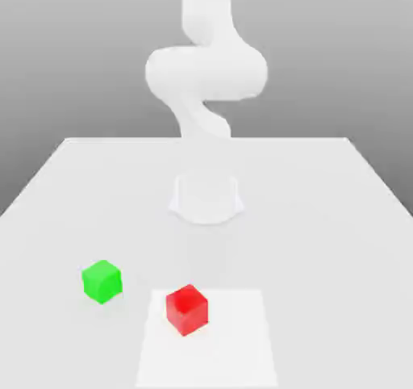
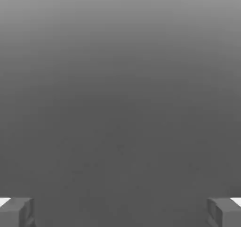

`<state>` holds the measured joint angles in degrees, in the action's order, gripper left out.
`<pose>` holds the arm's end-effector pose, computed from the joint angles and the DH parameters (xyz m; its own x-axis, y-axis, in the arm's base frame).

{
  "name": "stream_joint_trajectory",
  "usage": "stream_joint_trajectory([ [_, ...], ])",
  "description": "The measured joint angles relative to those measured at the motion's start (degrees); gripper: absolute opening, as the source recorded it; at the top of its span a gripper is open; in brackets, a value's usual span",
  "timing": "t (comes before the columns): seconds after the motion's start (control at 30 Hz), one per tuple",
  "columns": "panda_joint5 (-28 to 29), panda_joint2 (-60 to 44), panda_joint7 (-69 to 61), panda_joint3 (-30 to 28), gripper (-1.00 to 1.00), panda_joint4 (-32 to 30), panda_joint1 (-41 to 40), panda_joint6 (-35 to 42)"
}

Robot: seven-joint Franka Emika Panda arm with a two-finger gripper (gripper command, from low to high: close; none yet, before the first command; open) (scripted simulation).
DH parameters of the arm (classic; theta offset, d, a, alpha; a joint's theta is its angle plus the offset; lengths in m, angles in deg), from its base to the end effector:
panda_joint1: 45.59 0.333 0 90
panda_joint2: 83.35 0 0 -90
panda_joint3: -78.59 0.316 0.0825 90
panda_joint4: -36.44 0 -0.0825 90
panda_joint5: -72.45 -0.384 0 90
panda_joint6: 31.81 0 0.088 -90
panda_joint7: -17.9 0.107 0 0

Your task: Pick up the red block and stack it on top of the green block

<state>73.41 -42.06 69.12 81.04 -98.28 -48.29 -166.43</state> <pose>0.3786 0.0034 0.6614 0.4609 -0.7668 0.4468 -0.5959 -0.6405 -0.4844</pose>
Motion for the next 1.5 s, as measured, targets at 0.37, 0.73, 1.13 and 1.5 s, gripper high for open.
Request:
stream_joint_trajectory([
  [0.37, 4.3, -23.8, 26.9, 8.0, 0.0, -14.3, -11.0, -14.1],
  [0.73, 1.1, -44.9, 42.8, 8.1, 0.0, -24.5, -13.2, -28.5],
  [1.13, 7.2, -55.1, 47.5, 2.7, -1.0, -23.2, -9.2, -37.2],
  [1.5, -0.4, -42.6, 41.9, 6.1, -1.0, -25.1, -10.7, -26.7],
])
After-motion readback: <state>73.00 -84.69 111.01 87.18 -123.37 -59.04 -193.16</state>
